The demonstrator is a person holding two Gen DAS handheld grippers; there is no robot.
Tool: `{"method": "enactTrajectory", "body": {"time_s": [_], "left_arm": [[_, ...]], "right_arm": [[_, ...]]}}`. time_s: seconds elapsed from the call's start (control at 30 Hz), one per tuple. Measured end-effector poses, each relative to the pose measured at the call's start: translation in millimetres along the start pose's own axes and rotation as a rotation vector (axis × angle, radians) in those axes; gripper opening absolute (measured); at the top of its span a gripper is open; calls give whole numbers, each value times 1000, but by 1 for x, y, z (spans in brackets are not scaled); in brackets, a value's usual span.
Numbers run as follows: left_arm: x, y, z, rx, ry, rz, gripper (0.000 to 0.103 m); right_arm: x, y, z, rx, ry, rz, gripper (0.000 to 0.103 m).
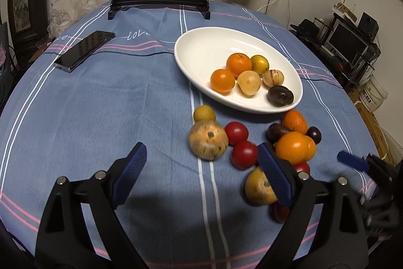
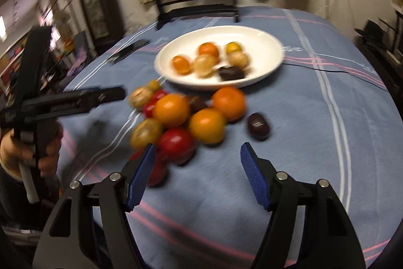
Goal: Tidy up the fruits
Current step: 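Grasp the red apple with the right gripper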
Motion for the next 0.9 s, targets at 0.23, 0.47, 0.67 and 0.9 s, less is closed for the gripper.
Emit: {"method": "enactTrajectory", "body": {"time_s": [0.23, 0.47, 0.67, 0.9], "left_arm": [[-10, -1, -7, -4, -1, 1, 91], [-16, 0, -6, -12, -10, 3, 91], [-23, 1, 1, -17, -35, 3, 91], [-31, 12, 3, -44, -63, 37, 91]], "right_arm": [[-20, -38, 6, 35, -40, -98, 70], [-31, -46, 33, 14, -115, -102, 58], [-33, -52, 41, 6, -101, -125, 43], [-32, -43, 32, 41, -98, -92, 43]]}}
Point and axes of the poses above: each gripper's, at about its wrist camera, not at the fingertips, and z roughly the way its jaws point, y to its right, x to its top, the point moved 10 cm from there along z, roughly the way its jaws point, and after that the axes turned 9 degrees about z, right-handed, at the moved point
